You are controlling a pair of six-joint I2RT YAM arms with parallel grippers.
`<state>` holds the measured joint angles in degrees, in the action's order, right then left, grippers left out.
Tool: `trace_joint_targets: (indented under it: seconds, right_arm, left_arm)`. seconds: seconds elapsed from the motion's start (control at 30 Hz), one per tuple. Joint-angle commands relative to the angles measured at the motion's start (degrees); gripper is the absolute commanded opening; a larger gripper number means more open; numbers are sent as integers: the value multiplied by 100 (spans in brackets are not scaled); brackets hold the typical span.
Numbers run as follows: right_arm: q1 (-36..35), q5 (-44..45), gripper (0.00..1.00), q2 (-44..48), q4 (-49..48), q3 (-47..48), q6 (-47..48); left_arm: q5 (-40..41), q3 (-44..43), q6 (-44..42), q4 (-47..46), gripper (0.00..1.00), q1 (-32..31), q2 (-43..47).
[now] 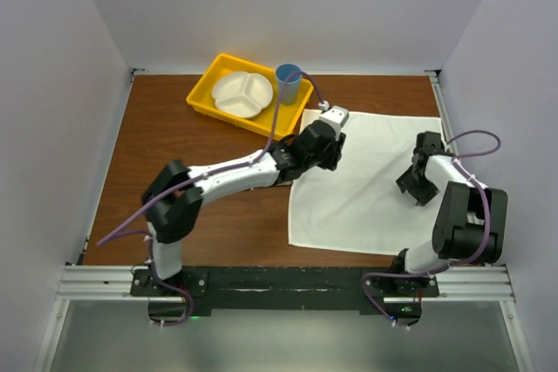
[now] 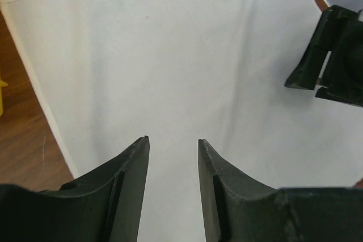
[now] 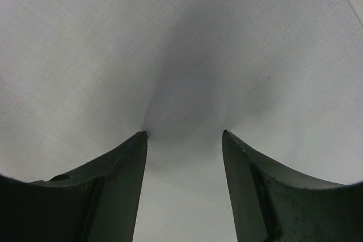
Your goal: Fold the napkin, place the utensils inside, and roll it up
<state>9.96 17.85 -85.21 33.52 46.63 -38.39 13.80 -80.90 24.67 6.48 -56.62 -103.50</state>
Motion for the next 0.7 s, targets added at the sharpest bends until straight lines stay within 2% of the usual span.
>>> trace_joint_targets:
  seconds: [0.0, 0.13, 0.2, 0.47, 0.67]
  right_arm:
    - [270, -203, 60, -101, -346, -49, 121]
    - [410, -9, 62, -14, -284, -356, -54]
    - [647, -202, 62, 31, -241, -453, -81]
    - [674, 377, 67, 725, -29, 126, 473]
    - [674, 193, 71, 40, -363, 592, 333]
  left_arm:
    - [-334, -1127, -585, -314, 43, 318, -1238]
    - [-466, -1884, -568, -227, 43, 616, -2199]
    - [-501, -2078, -542, -217, 43, 705, -2559]
    - [-598, -2174, -665, -253, 43, 793, -2886]
    - [-589, -2228, -656, -183, 43, 837, -3122]
